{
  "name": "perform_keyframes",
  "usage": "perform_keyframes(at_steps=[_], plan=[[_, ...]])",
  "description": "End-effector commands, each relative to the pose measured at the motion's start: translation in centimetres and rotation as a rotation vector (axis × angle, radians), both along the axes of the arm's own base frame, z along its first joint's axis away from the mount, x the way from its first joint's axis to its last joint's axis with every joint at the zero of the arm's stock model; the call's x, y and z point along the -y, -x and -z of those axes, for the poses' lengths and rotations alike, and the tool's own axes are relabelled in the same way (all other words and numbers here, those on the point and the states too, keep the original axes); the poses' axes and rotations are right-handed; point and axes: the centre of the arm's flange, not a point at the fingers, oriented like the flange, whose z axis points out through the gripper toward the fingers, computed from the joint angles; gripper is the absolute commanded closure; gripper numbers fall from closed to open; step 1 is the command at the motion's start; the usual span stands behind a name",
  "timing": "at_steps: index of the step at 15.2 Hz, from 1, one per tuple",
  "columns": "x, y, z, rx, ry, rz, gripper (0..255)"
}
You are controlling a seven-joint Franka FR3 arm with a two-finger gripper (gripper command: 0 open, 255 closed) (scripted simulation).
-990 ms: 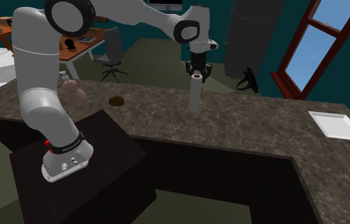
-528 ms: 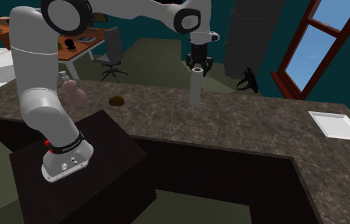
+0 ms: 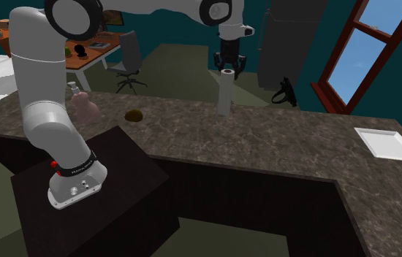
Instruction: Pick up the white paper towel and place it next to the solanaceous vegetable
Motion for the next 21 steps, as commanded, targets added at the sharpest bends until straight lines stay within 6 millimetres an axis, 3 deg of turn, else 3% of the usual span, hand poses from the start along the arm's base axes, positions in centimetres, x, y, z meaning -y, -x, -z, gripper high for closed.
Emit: perform_keyframes(at_steps=[1, 3, 21], plan=[[0.0, 0.0, -1.1, 0.0, 0.0, 0.0, 255], [0.0, 0.0, -2.1, 0.0, 0.0, 0.0, 255], [-23.3, 4.9, -2.2, 0.0, 0.0, 0.0, 255]])
